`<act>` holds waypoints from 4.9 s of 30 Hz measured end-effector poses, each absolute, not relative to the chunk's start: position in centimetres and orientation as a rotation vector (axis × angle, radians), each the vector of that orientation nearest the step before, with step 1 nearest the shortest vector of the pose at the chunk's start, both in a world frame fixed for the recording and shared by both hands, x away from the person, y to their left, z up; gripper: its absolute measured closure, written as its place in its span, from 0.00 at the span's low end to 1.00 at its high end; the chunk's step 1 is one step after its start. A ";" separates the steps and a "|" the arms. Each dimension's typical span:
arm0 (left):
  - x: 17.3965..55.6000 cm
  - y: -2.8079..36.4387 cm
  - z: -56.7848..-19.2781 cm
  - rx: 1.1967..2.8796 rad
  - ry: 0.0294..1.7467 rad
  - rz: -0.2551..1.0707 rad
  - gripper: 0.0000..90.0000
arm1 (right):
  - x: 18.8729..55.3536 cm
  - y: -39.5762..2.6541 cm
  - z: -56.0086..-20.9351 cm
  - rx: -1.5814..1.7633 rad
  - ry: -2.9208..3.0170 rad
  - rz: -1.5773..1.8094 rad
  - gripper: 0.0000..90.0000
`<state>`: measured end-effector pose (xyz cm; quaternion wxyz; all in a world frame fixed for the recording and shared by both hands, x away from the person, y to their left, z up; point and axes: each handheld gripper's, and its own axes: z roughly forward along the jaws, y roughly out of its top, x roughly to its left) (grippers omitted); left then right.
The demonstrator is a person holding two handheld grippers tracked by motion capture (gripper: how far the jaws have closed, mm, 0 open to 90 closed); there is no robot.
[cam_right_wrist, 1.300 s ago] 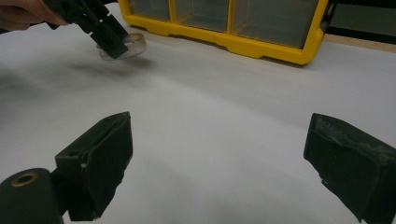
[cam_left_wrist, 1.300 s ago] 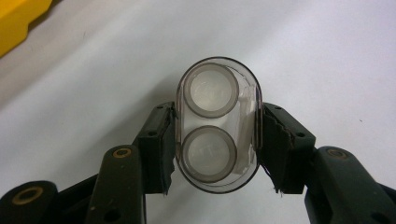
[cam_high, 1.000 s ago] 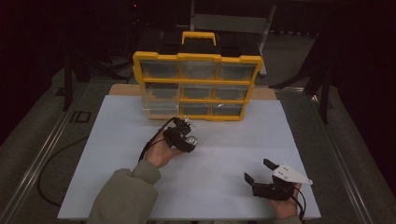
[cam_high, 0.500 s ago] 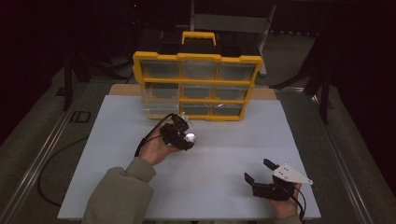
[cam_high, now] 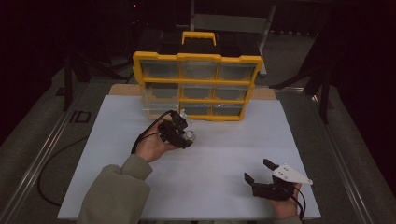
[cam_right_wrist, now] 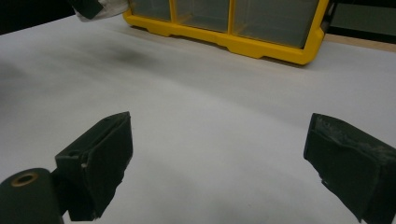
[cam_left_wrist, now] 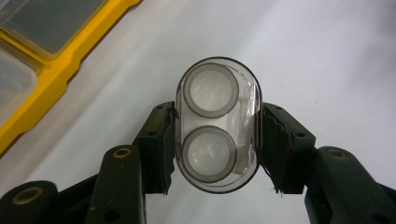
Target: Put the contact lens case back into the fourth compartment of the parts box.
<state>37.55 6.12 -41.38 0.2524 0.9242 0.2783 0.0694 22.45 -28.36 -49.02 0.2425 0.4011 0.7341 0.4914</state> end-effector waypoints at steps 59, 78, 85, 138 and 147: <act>38.1 9.1 -33.8 2.571 0.536 0.193 0.55 | 22.5 -28.3 -49.1 1.094 2.017 1.339 0.09; 39.4 11.2 -30.7 2.552 0.585 0.231 0.55 | 22.5 -28.2 -49.1 1.092 2.021 1.338 0.09; 39.9 11.6 -29.8 2.549 0.588 0.268 0.55 | 22.5 -28.3 -49.1 1.093 2.020 1.339 0.09; 45.0 14.9 -30.6 2.327 1.139 0.346 0.46 | 22.5 -28.3 -49.2 1.096 2.022 1.339 0.09; 43.9 16.4 -31.3 2.242 1.176 0.420 0.10 | 22.5 -28.2 -49.2 1.094 2.026 1.338 0.09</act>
